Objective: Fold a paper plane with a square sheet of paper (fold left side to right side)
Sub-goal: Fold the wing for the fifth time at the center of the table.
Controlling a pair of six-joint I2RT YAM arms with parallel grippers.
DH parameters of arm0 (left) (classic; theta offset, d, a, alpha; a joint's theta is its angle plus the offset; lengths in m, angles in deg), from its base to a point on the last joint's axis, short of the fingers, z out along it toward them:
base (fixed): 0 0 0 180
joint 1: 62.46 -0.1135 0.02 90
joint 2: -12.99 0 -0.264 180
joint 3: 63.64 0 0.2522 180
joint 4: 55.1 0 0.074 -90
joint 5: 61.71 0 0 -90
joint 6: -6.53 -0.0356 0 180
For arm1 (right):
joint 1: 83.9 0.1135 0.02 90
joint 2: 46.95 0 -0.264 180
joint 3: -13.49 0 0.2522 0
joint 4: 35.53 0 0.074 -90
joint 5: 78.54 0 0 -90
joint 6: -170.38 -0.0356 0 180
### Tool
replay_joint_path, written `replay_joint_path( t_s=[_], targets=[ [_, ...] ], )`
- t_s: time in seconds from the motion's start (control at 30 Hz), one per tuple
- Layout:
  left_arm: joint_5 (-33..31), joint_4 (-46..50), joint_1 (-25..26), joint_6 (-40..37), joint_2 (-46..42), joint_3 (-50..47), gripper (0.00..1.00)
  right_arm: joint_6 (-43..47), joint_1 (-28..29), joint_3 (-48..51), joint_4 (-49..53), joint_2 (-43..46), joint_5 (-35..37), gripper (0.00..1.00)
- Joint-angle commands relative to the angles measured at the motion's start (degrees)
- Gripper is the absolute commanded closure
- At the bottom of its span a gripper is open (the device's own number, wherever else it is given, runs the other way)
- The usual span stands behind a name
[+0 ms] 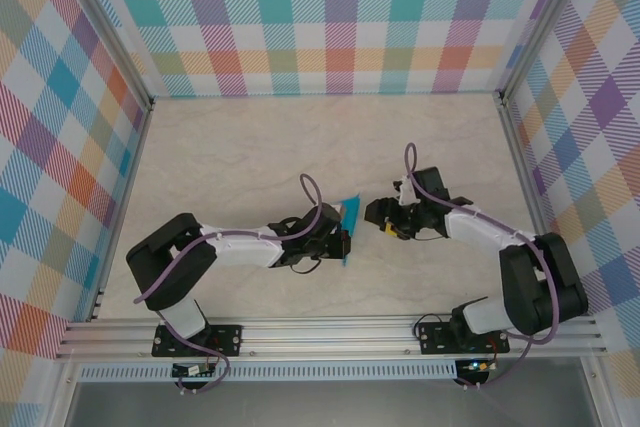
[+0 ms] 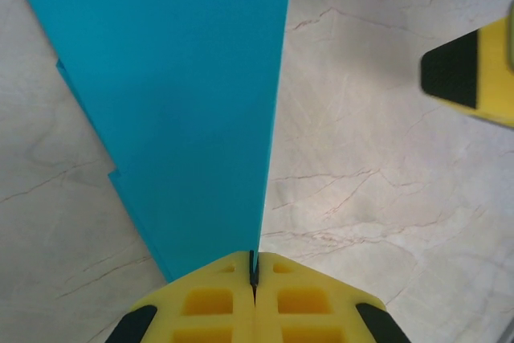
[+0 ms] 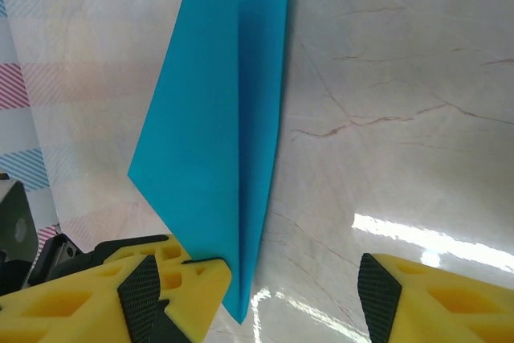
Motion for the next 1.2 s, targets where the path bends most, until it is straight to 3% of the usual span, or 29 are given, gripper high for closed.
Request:
replay_joint_path(
  t_s=[0.0,0.3,0.67,1.17],
  targets=[
    [2.7,-6.7,-1.6,3.8,-0.6,-2.3,0.98,-3.1,1.1,1.0,-6.5,-1.7,0.2,0.32],
    [4.8,-13.7,-3.6,8.2,-0.4,-6.6,1.00,-5.3,3.9,-1.4,-11.3,-7.1,1.8,0.43],
    [7.3,-19.9,-5.1,11.7,1.5,-9.2,1.00,-5.6,6.2,-5.5,-11.6,-13.4,3.8,0.46],
    [7.4,-20.2,-5.3,12.2,2.3,-9.8,1.00,-4.9,7.5,-9.7,-9.7,-19.0,5.2,0.51]
  ],
)
